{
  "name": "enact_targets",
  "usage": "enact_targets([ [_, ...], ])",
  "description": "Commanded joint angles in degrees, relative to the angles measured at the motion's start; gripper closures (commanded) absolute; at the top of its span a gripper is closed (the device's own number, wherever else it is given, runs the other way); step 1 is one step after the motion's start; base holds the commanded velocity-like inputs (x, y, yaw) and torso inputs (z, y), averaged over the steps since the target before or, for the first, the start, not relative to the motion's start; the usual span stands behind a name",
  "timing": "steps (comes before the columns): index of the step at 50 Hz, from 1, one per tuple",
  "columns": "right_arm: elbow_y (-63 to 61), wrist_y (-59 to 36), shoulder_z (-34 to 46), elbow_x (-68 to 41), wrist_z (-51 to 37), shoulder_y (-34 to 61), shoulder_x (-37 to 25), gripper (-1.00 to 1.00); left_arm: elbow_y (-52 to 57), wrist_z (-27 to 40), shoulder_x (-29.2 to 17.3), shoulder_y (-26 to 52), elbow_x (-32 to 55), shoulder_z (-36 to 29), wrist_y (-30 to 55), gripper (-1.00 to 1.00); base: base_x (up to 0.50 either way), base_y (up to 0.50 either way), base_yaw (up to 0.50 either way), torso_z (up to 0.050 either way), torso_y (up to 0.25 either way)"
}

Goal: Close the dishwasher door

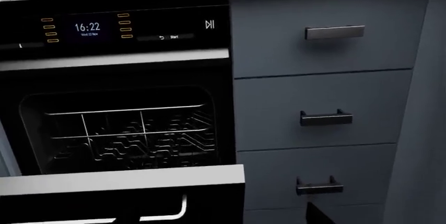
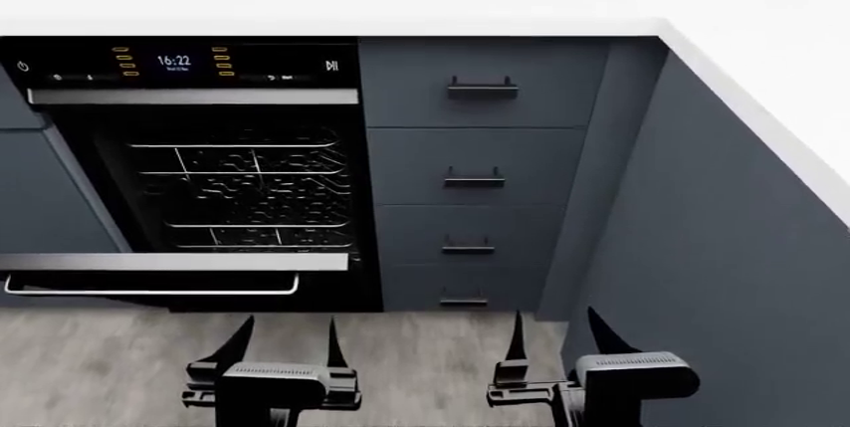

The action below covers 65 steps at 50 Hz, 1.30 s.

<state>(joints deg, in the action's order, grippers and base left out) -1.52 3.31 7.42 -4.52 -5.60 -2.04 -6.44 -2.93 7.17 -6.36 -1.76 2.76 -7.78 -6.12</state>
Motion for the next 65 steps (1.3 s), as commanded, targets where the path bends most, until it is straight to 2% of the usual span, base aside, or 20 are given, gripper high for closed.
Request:
enact_targets([
  [1, 0.0, 0.2, 0.6, -0.6, -0.8, -0.1, -0.6, -1.0, -0.2, 0.7, -0.5, -0.1, 0.6, -0.7, 0.0, -1.0, 0.0, 0.0, 0.0, -0.05, 0.0],
  [65, 1.9, 2.3, 3.6, -2.2, -3.6, 0.0, -2.8, -1.0, -0.4, 3.6, -2.7, -0.3, 2.5, -3.7, -0.5, -1.0, 0.0, 0.0, 0.0, -0.05, 0.0],
])
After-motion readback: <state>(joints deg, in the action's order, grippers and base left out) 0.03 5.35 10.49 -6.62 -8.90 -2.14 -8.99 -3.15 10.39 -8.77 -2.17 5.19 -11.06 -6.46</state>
